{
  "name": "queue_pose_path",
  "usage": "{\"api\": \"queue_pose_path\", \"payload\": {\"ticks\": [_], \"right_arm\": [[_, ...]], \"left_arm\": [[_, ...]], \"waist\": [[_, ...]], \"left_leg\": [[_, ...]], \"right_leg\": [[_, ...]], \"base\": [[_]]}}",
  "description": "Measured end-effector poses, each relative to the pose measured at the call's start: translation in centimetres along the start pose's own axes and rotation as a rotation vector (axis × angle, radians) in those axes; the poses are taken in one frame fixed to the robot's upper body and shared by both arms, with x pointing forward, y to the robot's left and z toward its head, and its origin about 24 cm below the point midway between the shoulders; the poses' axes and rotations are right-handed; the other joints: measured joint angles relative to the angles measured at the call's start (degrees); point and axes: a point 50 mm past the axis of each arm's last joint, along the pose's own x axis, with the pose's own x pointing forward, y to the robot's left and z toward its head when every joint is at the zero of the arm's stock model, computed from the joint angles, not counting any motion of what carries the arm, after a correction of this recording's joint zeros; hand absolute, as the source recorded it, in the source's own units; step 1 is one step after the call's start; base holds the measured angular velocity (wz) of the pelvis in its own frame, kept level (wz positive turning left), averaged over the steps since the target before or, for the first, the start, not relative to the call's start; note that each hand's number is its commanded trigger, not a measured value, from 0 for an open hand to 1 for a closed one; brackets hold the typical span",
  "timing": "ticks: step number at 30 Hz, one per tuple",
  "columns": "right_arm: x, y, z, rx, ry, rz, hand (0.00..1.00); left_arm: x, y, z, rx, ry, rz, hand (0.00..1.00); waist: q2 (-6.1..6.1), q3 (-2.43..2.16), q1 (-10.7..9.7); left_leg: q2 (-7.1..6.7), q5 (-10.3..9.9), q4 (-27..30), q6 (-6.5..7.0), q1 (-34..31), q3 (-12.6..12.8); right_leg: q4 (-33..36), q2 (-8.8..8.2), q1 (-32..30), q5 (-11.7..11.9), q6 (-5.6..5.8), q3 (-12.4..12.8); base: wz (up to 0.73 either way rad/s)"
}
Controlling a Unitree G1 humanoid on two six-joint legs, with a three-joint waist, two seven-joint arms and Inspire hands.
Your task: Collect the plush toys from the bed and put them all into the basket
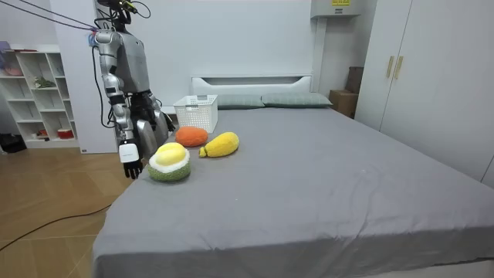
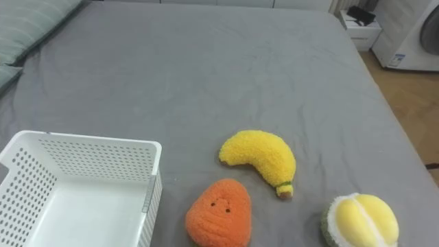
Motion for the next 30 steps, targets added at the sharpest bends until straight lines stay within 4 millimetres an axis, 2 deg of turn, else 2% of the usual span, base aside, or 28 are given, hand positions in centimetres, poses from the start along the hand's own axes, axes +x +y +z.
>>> {"api": "queue_pose_path", "payload": {"ticks": [15,17,21,26,30], "right_arm": [[0.0,-0.1,0.0,0.008,-0.006,0.013,0.0],[0.0,0.0,0.0,0.046,-0.001,0.012,0.0],[0.0,0.0,-0.1,0.091,0.006,0.011,0.0],[0.0,-0.7,-0.9,0.261,0.036,-0.007,0.0],[0.0,-1.4,-1.4,0.381,0.058,-0.04,0.0]], "left_arm": [[0.0,0.0,0.1,-0.002,-0.001,-0.002,0.0],[0.0,0.1,0.1,-0.002,-0.001,0.0,0.0],[0.1,0.1,-0.1,-0.007,0.006,0.001,0.0],[0.3,0.8,-0.3,-0.068,0.033,0.018,0.0],[0.4,1.0,-0.7,-0.076,0.047,0.021,0.0]], "waist": [[-0.11,0.06,-0.08],[-0.42,0.21,-0.08],[-0.88,0.18,-0.21],[-1.42,-0.29,-0.27],[-1.78,-0.33,-0.3]], "left_leg": [[0.01,0.0,-0.04,0.0,-0.09,0.01],[0.05,0.0,-0.08,0.0,-0.06,0.09],[0.04,0.0,-0.01,0.0,0.03,0.05],[0.04,0.0,-0.01,0.0,0.15,0.01],[0.15,0.0,-0.37,0.0,0.99,0.64]], "right_leg": [[0.07,-0.02,-0.48,0.0,0.0,-0.12],[0.11,0.01,-0.51,0.0,0.0,-0.05],[0.09,0.0,-0.34,0.0,0.0,-0.07],[-0.01,0.0,-0.25,0.0,0.0,-0.03],[0.02,0.22,0.15,0.0,-0.01,0.83]], "base": [[0.0],[0.0],[0.0],[0.0],[-0.08]]}}
